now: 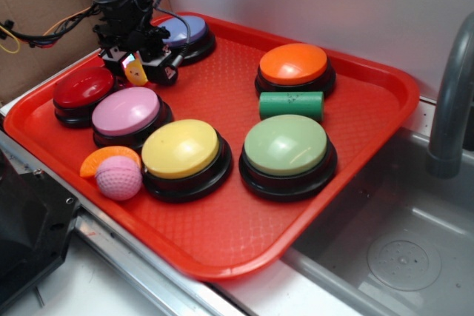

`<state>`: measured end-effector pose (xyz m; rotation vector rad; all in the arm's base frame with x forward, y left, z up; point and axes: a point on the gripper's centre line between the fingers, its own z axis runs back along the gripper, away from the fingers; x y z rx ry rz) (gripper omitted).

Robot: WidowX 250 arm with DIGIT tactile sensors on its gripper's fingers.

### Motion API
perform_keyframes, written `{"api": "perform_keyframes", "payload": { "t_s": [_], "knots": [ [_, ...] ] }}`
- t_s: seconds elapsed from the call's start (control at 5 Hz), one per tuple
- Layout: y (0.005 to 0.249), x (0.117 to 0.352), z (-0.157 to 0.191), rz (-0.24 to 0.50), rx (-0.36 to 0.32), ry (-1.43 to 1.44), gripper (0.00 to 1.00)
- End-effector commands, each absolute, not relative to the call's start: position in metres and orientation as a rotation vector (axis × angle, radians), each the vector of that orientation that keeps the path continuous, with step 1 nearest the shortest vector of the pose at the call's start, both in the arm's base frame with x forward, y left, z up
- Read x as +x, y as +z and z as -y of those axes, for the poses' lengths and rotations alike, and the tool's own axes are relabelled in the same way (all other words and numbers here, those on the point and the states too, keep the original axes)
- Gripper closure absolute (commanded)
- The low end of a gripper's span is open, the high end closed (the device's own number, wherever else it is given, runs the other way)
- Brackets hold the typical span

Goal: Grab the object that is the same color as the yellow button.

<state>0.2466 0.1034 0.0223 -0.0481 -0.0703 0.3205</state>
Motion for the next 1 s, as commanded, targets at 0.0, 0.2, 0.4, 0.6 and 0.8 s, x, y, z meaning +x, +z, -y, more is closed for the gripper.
{"api": "perform_keyframes", "payload": {
  "t_s": [0.0,0.2,0.4,0.6,0.8],
  "knots": [
    [0.105,0.262,-0.083,0.182,-0.069,0.182,1.00],
    [0.136,0.263,-0.055,0.193,-0.105,0.111,1.00],
    [0.154,0.259,-0.031,0.173,-0.129,0.024,1.00],
    [0.164,0.252,-0.003,0.172,-0.137,-0.095,1.00],
    [0.161,0.249,-0.011,0.125,-0.192,-0.138,1.00]
  ]
}}
